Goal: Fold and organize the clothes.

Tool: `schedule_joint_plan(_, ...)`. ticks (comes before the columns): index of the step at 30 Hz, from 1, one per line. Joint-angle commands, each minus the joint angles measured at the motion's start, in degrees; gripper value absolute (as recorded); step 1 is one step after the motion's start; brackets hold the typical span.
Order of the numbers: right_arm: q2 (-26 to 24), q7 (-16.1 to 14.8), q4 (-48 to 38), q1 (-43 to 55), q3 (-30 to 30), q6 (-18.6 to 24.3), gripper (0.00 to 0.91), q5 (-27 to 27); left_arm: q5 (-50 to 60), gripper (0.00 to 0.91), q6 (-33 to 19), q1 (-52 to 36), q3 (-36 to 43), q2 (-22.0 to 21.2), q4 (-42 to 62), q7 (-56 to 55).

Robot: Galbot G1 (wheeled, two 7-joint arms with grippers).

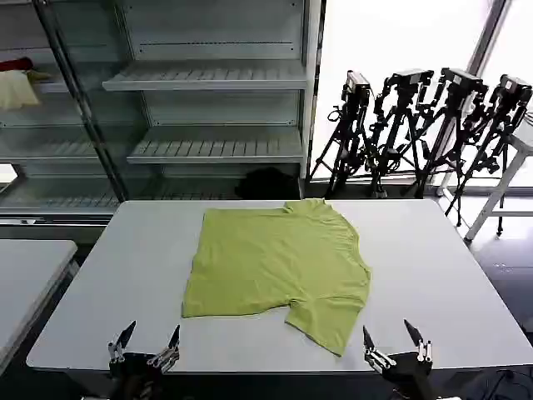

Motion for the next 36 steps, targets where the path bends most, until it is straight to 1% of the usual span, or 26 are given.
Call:
schedule_joint_plan(1, -0.6, 1.3, 2.8, 3.7, -2.4, -10.6, 0.907, 3.0, -6.2, 0.907, 10.3, -7.5, -1.0, 1.4, 0.6, 1.1)
schedule_joint_plan(9, 0.1, 1.1, 0.0, 6.1, -5.7, -10.7, 0.907, 3.5, -6.1, 0.907, 10.3, -12.4, 3.0, 0.4, 6.4, 1.3)
schedule_joint_plan(11, 0.4, 1.3, -0.4, 6.5, -6.5, -10.7, 0.907, 3.4, -6.2, 0.907, 10.3, -13.3, 3.5, 0.1, 7.4, 1.1)
schedule_joint_plan(21, 1.6, 0.2, -3.2, 9.9, -9.0, -10.7, 0.907, 2.1, -8.0, 0.907, 10.3, -16.1, 5.1, -1.2, 11.3, 0.5)
schedule_joint_plan(26, 2.3, 0.4, -4.2, 10.9, -10.0, -10.7, 0.907, 1.7, -8.2, 0.907, 10.3, -17.3, 5.8, -1.6, 12.4, 0.7)
schedule_joint_plan(27, 2.3, 0.3, -4.3, 11.0, -10.0, -10.7, 0.907, 1.6, -8.2, 0.887, 10.3, -17.4, 6.1, -1.7, 12.4, 0.7)
schedule_joint_plan(28, 2.4, 0.1, -4.3, 11.0, -10.0, -10.7, 0.907, 1.6, -8.1, 0.836, 10.3, -17.6, 6.3, -1.9, 12.4, 0.7)
schedule_joint_plan(30, 2.5, 0.2, -4.4, 11.0, -10.0, -10.7, 0.907, 1.5, -8.1, 0.796, 10.3, -18.0, 6.9, -2.0, 12.3, 0.9)
schedule_joint_plan(31, 2.5, 0.2, -4.4, 11.0, -10.1, -10.6, 0.907, 1.5, -8.1, 0.705, 10.3, -18.3, 7.3, -2.1, 12.3, 0.9)
schedule_joint_plan(32, 2.6, 0.2, -4.4, 11.0, -10.1, -10.7, 0.907, 1.5, -8.0, 0.685, 10.3, -18.6, 7.5, -2.3, 12.3, 0.8)
schedule_joint_plan(34, 2.6, 0.1, -4.6, 10.9, -10.1, -10.6, 0.907, 1.4, -8.0, 0.605, 10.3, -18.9, 8.0, -2.3, 12.4, 0.9)
schedule_joint_plan(36, 2.7, 0.2, -4.7, 10.8, -10.0, -10.6, 0.907, 1.4, -8.0, 0.554, 10.3, -19.2, 8.2, -2.4, 12.5, 1.0)
